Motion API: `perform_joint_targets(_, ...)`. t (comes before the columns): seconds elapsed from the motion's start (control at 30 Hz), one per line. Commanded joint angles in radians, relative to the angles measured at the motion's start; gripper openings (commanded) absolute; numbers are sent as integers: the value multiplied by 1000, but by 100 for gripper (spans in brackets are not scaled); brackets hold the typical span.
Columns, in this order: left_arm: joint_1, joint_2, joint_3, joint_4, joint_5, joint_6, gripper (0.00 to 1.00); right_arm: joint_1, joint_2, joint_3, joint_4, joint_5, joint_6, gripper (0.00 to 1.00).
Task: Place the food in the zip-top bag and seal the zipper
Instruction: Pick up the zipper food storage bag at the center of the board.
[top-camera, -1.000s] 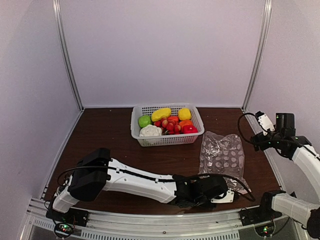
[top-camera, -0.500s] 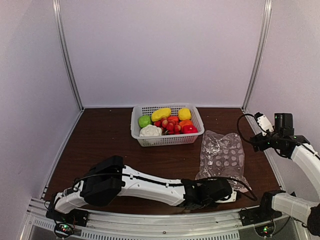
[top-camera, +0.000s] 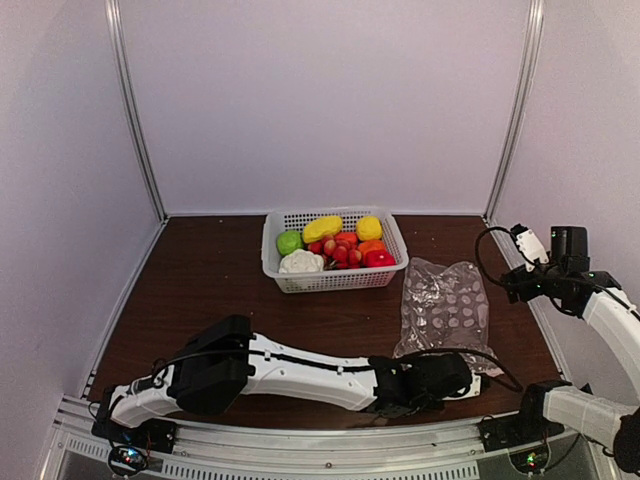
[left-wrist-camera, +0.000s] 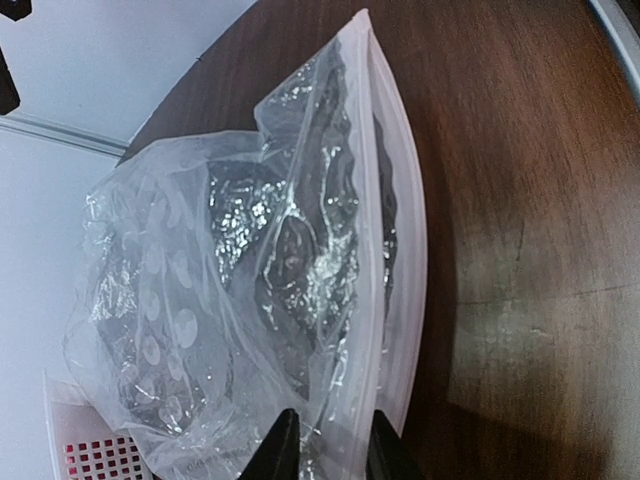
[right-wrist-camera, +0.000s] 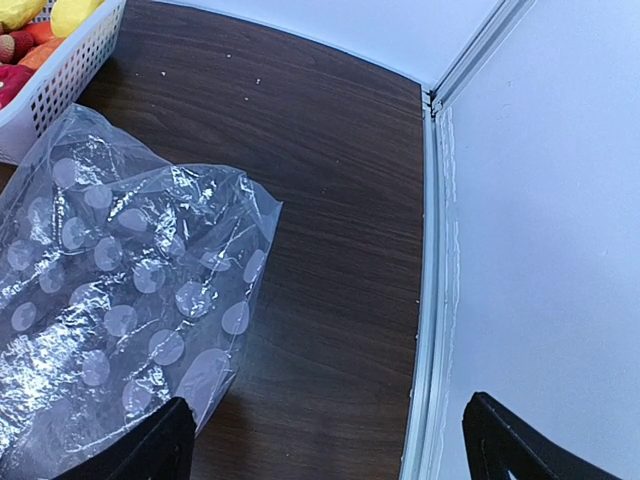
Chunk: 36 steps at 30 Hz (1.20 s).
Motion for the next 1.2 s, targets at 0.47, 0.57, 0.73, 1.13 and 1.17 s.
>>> perform_joint_targets(0.47,13,95,139,20,-171,34,0,-21,-14,-13,0,-21,13,94)
perform_joint_targets(0.57,15,22,121,6,-122,8,0,-26,-24,4,-6,7,27,93)
perform_joint_targets(0.73,59,-154,108,-151,43,-177,0,-39,-67,118,-116,-36,11,93)
perform_joint_targets(1.13,283,-857,-322,-73,270,-663,0,-39,-15,556,-333,-338,70,91)
perform_joint_targets(1.17,283,-866,-368,-23,264,-665,0,-38,2,574,-358,-409,66,89)
